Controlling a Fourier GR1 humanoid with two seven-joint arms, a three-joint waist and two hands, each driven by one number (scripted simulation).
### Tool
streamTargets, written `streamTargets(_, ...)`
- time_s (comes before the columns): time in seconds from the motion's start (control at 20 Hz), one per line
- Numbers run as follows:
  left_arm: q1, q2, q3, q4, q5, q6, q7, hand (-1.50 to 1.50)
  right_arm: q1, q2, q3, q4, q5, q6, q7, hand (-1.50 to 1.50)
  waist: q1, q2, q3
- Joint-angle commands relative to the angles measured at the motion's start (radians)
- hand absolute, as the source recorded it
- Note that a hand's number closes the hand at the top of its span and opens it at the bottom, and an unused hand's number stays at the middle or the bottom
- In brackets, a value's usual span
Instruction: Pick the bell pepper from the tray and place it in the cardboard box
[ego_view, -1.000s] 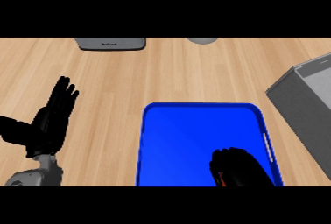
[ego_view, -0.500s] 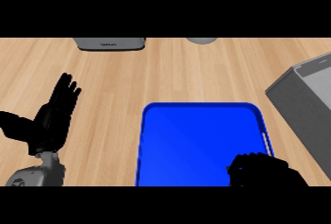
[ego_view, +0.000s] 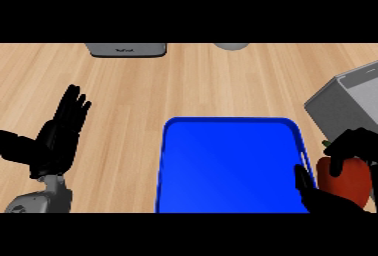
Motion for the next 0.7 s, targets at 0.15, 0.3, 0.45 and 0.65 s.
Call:
streamTargets(0.15,0.011,-0.009,-0.002,-0.003,-0.004,0.001,-0.022,0.0,-0.135,-0.061,-0.389,0.087,-0.335,0.134,-0.043,1.5,0.002,0.0,0.0)
streamTargets(0.3,-0.032,0.004,0.0,-0.006,0.002,0.002,0.027,0.0,-0.168,-0.123,-0.492,0.298,-0.36,0.059,-0.188,1.5,0.006,0.001,0.001)
streamTargets(0.45,-0.084,0.01,0.021,0.088,-0.004,0.003,-0.007,0.0,-0.138,-0.172,-0.535,0.381,-0.295,-0.013,-0.291,1.5,0.0,0.003,0.001)
streamTargets(0.65,-0.025,0.003,-0.001,-0.005,-0.002,-0.002,0.016,0.0,-0.19,-0.248,-0.582,0.586,-0.263,-0.084,-0.411,1.5,0.008,0.002,0.001)
